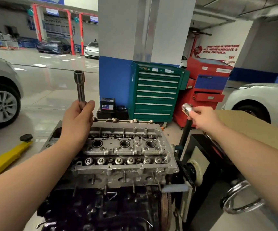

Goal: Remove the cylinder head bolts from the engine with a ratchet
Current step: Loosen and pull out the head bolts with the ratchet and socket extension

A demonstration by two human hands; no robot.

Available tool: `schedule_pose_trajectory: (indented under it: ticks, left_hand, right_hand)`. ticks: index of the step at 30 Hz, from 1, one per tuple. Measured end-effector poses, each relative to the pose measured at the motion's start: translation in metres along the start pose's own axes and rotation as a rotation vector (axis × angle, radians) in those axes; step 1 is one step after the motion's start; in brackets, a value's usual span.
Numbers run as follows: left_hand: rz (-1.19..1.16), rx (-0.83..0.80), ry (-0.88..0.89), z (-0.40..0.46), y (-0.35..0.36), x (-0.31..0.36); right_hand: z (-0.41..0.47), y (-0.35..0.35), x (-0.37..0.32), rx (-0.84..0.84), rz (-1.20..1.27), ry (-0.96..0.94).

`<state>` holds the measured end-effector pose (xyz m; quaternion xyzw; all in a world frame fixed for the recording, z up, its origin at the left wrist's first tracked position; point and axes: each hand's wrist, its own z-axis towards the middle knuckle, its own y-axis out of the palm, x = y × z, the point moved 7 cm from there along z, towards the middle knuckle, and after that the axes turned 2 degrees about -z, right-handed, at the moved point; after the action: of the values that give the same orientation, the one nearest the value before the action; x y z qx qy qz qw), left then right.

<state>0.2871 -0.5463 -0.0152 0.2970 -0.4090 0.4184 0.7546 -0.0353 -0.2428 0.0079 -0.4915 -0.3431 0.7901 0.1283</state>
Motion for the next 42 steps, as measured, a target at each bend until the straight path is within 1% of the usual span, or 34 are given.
schedule_pose_trajectory:
  ticks: [2, 3, 4, 5, 6, 9, 12, 14, 16, 18, 23, 27, 29, 31, 33, 37, 40, 42]
  left_hand:
    - [0.008, -0.017, -0.007, 0.000, 0.000, -0.001]
    - [0.011, -0.029, -0.011, 0.000, -0.001, -0.002]
    - [0.013, -0.041, -0.018, 0.000, -0.001, -0.002]
    - [0.011, -0.048, -0.027, 0.000, -0.001, -0.002]
    - [0.007, -0.053, -0.037, -0.001, -0.001, -0.002]
    - [-0.007, -0.070, -0.067, -0.003, -0.002, 0.000]
    - [-0.060, -0.086, -0.096, -0.005, -0.001, 0.002]
    - [-0.067, -0.091, -0.094, -0.006, -0.001, 0.003]
    - [-0.066, -0.094, -0.091, -0.006, -0.001, 0.004]
    - [-0.067, -0.090, -0.094, -0.005, -0.001, 0.004]
    - [-0.082, -0.085, -0.072, -0.003, -0.001, 0.003]
    - [-0.077, -0.092, -0.058, -0.002, -0.001, 0.002]
    - [-0.078, -0.099, -0.060, -0.002, 0.000, 0.000]
    - [-0.081, -0.114, -0.069, -0.002, 0.001, 0.000]
    - [-0.095, -0.119, -0.079, -0.001, 0.000, 0.000]
    - [-0.131, -0.119, -0.089, -0.001, -0.002, -0.001]
    - [-0.111, -0.148, -0.114, 0.000, -0.001, -0.002]
    - [-0.096, -0.164, -0.131, -0.004, -0.001, 0.000]
  right_hand:
    - [-0.009, 0.009, -0.065, -0.184, 0.408, -0.002]
    - [-0.018, 0.014, -0.100, -0.296, 0.541, -0.013]
    - [-0.027, 0.020, -0.134, -0.400, 0.614, -0.039]
    - [-0.037, 0.026, -0.166, -0.473, 0.623, -0.086]
    - [-0.045, 0.031, -0.196, -0.501, 0.587, -0.149]
    - [-0.067, 0.042, -0.270, -0.463, 0.416, -0.342]
    - [-0.080, 0.054, -0.320, -0.531, 0.351, -0.442]
    - [-0.083, 0.061, -0.343, -0.639, 0.284, -0.477]
    - [-0.086, 0.073, -0.353, -0.771, 0.183, -0.455]
    - [-0.086, 0.085, -0.355, -0.850, 0.090, -0.422]
    - [-0.073, 0.101, -0.357, -0.868, -0.007, -0.380]
    - [-0.067, 0.100, -0.357, -0.972, -0.059, -0.390]
    - [-0.067, 0.100, -0.361, -1.023, -0.129, -0.439]
    - [-0.064, 0.101, -0.369, -1.017, -0.213, -0.494]
    - [-0.063, 0.104, -0.378, -0.994, -0.232, -0.550]
    - [-0.072, 0.111, -0.390, -1.002, -0.337, -0.725]
    - [-0.075, 0.107, -0.395, -0.928, -0.448, -0.831]
    - [-0.076, 0.107, -0.391, -0.860, -0.487, -0.849]
